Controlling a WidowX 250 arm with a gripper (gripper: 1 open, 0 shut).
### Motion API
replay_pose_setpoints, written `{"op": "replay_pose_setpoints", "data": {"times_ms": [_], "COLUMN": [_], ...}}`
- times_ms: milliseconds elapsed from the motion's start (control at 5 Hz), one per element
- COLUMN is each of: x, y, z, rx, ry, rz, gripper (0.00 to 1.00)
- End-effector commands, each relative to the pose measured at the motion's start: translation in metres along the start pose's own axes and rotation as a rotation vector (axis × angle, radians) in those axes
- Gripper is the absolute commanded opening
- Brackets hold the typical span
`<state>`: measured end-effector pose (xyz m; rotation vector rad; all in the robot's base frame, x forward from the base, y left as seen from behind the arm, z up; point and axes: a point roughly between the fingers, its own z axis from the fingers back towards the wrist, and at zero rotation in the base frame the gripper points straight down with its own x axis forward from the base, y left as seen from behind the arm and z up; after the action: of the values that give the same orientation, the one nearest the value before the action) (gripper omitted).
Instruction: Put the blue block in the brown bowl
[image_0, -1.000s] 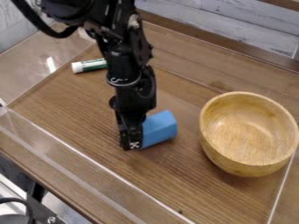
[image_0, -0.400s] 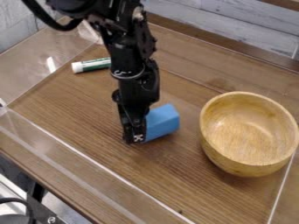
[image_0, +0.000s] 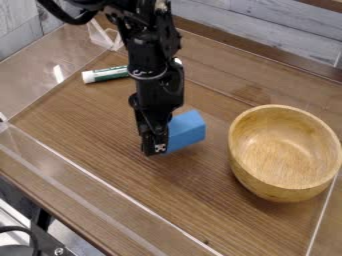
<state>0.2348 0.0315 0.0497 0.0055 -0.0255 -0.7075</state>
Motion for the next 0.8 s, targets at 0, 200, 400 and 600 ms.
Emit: {"op": "replay_pose_setpoints", "data": {"times_ms": [0,200,400,600], "x": [0.011,0.015,0.021,0.028], "y": [0.011,0.018,0.032,0.046], "z": [0.021,0.033,0.046,0.046], "rx": [0.061,0.088,0.128,0.151], "ry": [-0.039,-0.05,-0.068,-0.078], "rz": [-0.01,0.004,0.033,0.018], "gripper": [0.0,0.0,0.0,0.0]}}
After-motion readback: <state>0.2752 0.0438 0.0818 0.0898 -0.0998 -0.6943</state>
